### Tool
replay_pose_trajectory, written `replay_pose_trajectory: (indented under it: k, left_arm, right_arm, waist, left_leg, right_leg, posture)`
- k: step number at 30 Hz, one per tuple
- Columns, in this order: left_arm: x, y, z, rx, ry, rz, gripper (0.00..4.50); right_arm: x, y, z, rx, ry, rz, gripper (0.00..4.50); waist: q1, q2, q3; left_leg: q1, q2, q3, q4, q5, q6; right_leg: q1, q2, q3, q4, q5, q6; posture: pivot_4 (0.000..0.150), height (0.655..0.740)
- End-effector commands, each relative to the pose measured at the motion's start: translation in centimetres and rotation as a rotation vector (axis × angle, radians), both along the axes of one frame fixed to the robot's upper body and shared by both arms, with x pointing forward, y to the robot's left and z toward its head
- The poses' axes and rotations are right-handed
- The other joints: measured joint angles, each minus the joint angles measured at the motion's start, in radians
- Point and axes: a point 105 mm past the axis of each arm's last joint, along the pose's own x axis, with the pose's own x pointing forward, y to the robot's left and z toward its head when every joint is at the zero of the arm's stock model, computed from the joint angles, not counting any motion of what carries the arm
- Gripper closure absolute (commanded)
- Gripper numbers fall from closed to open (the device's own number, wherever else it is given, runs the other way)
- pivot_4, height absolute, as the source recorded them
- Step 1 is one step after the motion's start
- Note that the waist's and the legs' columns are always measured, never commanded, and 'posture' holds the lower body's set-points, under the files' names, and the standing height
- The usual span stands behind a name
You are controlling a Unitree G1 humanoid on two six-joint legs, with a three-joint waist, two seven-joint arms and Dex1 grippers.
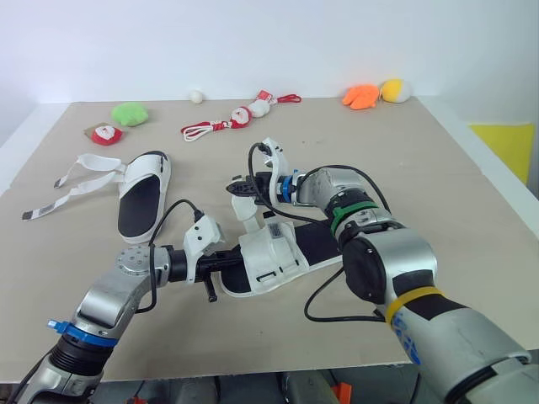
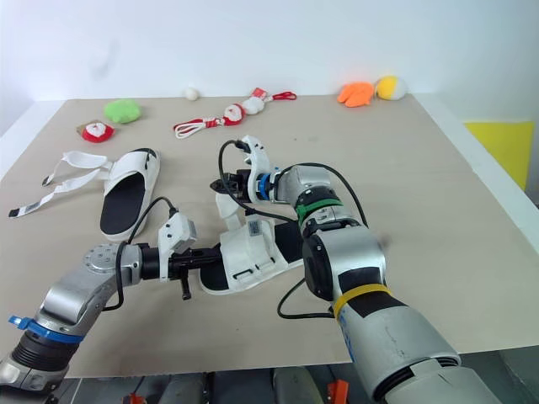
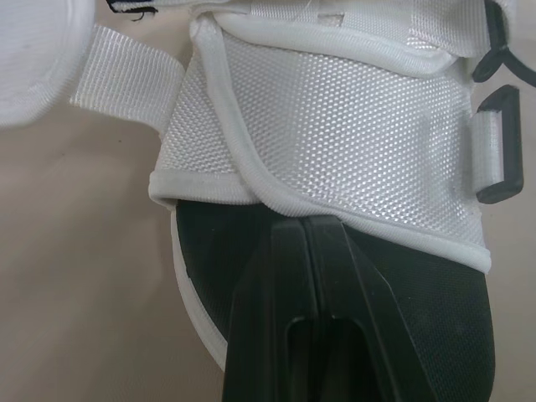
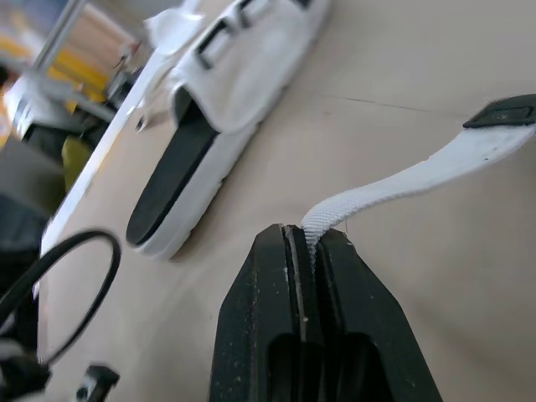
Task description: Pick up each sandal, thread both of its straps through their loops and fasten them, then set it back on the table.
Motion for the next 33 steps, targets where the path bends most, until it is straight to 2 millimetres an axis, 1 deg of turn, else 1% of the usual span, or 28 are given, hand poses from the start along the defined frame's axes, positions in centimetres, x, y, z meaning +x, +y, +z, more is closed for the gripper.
replay_pose_trajectory:
  k: [1, 4, 7, 9, 11, 15, 19, 23, 25, 28, 30, 32, 33]
  left_arm:
    - [0.0, 0.2, -0.3, 0.012, 0.007, 0.017, 4.50]
    - [0.0, 0.2, -0.3, 0.012, 0.007, 0.017, 4.50]
    - [-0.1, 0.4, -0.3, 0.014, 0.010, 0.019, 4.50]
    - [-0.1, 0.4, -0.4, 0.014, 0.011, 0.019, 4.50]
    - [-0.2, 0.4, -0.4, 0.014, 0.013, 0.019, 4.50]
    - [-0.2, 0.4, -0.4, 0.015, 0.013, 0.017, 4.50]
    - [-0.2, 0.4, -0.4, 0.015, 0.014, 0.012, 4.50]
    - [-0.2, 0.3, -0.4, 0.015, 0.014, 0.008, 4.50]
    - [-0.1, 0.3, -0.4, 0.014, 0.014, 0.006, 4.50]
    - [-0.1, 0.2, -0.4, 0.014, 0.015, 0.004, 4.50]
    - [-0.2, 0.1, -0.4, 0.014, 0.015, 0.002, 4.50]
    - [-0.2, 0.2, -0.5, 0.015, 0.015, 0.001, 4.50]
    - [-0.2, 0.2, -0.5, 0.015, 0.015, 0.001, 4.50]
  right_arm:
    - [-0.8, 0.9, 3.8, 0.060, -0.309, 0.152, 4.45]
    - [-2.3, 1.3, 5.3, 0.103, -0.500, 0.258, 4.45]
    - [-4.9, 1.2, 7.1, 0.180, -0.733, 0.366, 4.45]
    - [-7.0, 0.8, 7.5, 0.217, -0.887, 0.436, 4.45]
    - [-8.2, 0.3, 7.7, 0.249, -1.023, 0.434, 4.45]
    - [-9.6, -0.5, 6.9, 0.218, -1.175, 0.483, 4.45]
    - [-11.5, -1.4, 5.8, 0.187, -1.467, 0.575, 4.45]
    - [-13.2, -2.1, 3.4, 0.105, -1.718, 0.738, 4.45]
    - [-13.8, -2.4, 2.2, 0.064, -1.824, 0.806, 4.45]
    - [-14.2, -2.5, 0.6, -0.007, -1.963, 0.924, 4.45]
    - [-13.8, -2.7, -0.4, -0.095, -2.039, 1.008, 4.45]
    - [-13.4, -2.7, -0.6, -0.124, -2.079, 1.023, 4.45]
    - [-13.4, -2.8, -0.6, -0.125, -2.095, 1.028, 4.10]
  waist:
    - [0.000, 0.000, 0.000]
    - [-0.001, 0.000, 0.000]
    - [-0.002, 0.001, 0.001]
    - [-0.001, 0.001, 0.001]
    - [-0.001, 0.001, 0.001]
    - [0.000, 0.001, 0.001]
    - [-0.001, 0.001, 0.001]
    - [-0.001, 0.001, 0.001]
    - [-0.001, 0.001, 0.001]
    - [-0.001, 0.001, 0.001]
    - [-0.001, 0.001, 0.001]
    - [-0.001, 0.001, 0.001]
    - [-0.001, 0.001, 0.001]
  left_leg:
    - [0.000, 0.000, 0.000, 0.000, 0.000, 0.000]
    - [0.000, 0.000, 0.000, 0.000, 0.000, 0.000]
    - [0.000, 0.001, -0.001, 0.000, 0.000, 0.000]
    - [-0.001, 0.001, -0.002, -0.001, 0.000, 0.000]
    - [-0.002, 0.001, -0.002, -0.001, 0.000, 0.000]
    - [-0.002, 0.001, -0.002, -0.001, 0.000, -0.001]
    - [-0.001, 0.001, -0.002, -0.001, 0.000, -0.001]
    - [-0.001, 0.001, -0.002, -0.001, 0.000, -0.001]
    - [0.003, 0.001, -0.001, -0.001, 0.000, -0.001]
    - [0.005, 0.001, -0.001, -0.001, 0.000, -0.001]
    - [0.007, 0.001, -0.001, -0.001, 0.000, -0.001]
    - [0.007, 0.001, -0.001, -0.001, 0.000, -0.001]
    - [0.008, 0.002, -0.001, -0.001, 0.000, -0.001]
  right_leg:
    - [0.000, 0.000, 0.000, 0.000, 0.000, 0.000]
    - [0.000, 0.000, 0.000, 0.000, 0.000, 0.000]
    - [-0.001, 0.001, 0.000, 0.000, 0.000, 0.001]
    - [-0.001, 0.001, -0.001, 0.000, 0.000, 0.002]
    - [-0.002, 0.001, -0.001, 0.000, -0.001, 0.003]
    - [-0.002, 0.001, -0.001, 0.000, -0.001, 0.002]
    - [-0.001, 0.001, -0.001, 0.000, -0.001, 0.002]
    - [-0.001, 0.001, -0.001, 0.000, -0.001, 0.002]
    - [0.002, 0.001, -0.001, 0.000, -0.001, 0.001]
    - [0.004, 0.001, -0.001, 0.000, -0.002, 0.001]
    - [0.006, 0.001, -0.001, 0.000, -0.002, 0.000]
    - [0.006, 0.001, -0.001, 0.000, -0.002, 0.000]
    - [0.006, 0.001, -0.001, 0.000, -0.002, 0.000]
  posture:
    - [0.150, 0.7400]
    - [0.150, 0.7400]
    - [0.150, 0.7400]
    - [0.150, 0.7400]
    - [0.150, 0.7400]
    - [0.150, 0.7400]
    - [0.150, 0.7400]
    - [0.150, 0.7400]
    - [0.150, 0.7400]
    - [0.150, 0.7400]
    - [0.150, 0.7400]
    - [0.150, 0.7400]
    - [0.150, 0.7400]
